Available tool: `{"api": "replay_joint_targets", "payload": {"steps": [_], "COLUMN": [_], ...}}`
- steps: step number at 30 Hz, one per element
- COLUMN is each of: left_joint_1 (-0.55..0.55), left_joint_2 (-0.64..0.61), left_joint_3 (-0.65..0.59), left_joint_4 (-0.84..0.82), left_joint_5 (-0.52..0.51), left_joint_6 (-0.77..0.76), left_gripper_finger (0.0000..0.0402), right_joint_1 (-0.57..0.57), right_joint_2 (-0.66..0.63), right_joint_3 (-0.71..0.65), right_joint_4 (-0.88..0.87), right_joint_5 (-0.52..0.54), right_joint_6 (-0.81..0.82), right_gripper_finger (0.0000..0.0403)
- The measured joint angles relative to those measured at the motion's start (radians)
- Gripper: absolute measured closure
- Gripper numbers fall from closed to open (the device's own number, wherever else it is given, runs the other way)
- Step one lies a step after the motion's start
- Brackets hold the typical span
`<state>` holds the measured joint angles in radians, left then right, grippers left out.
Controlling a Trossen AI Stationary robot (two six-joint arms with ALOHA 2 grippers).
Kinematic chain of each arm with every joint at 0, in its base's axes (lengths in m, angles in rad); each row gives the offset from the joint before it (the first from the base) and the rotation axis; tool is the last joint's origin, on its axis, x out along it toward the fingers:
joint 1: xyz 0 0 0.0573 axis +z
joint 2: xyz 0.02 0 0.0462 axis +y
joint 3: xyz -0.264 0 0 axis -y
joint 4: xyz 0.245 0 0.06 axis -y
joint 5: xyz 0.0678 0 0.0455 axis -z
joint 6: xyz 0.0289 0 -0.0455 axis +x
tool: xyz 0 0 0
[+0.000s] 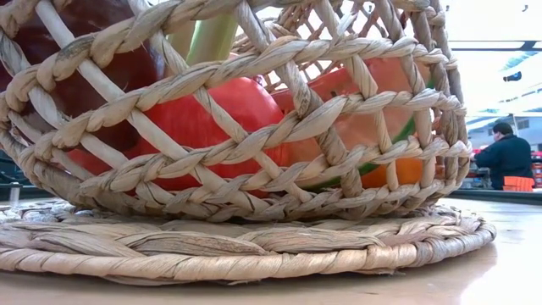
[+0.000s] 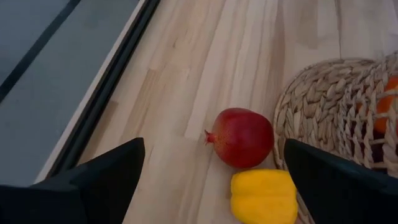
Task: Build produce basket
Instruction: Put the pomegranate into the basket
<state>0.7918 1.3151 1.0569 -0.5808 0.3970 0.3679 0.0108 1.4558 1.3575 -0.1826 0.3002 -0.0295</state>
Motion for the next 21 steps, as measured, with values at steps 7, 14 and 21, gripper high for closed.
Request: {"api": "replay_joint_targets", "payload": {"steps": [7,14,21], "left_joint_1": [0.000,-0.002,-0.012], "left_joint_2": [0.000,0.000,0.000], "left_joint_3": [0.000,0.000,0.000], "left_joint_4": [0.001,0.003,0.053], "left_joint_5": [0.001,0.001,0.000], "left_joint_6": [-0.003,-0.022,-0.040], "left_gripper_finger": [0.0010,0.0010,0.0010], "right_joint_1": [-0.176,-0.416,-0.538], "right_joint_2": [-0.009,0.041,0.200], "right_joint_3": [0.000,-0.030,-0.041], "right_joint_4": [-0.173,-0.198,-0.144], "right_joint_5": [0.069,-0.154,-0.492], "right_joint_6": [-0.028,-0.049,-0.048], "right_gripper_finger": [0.0003,0.0003,0.0003]}}
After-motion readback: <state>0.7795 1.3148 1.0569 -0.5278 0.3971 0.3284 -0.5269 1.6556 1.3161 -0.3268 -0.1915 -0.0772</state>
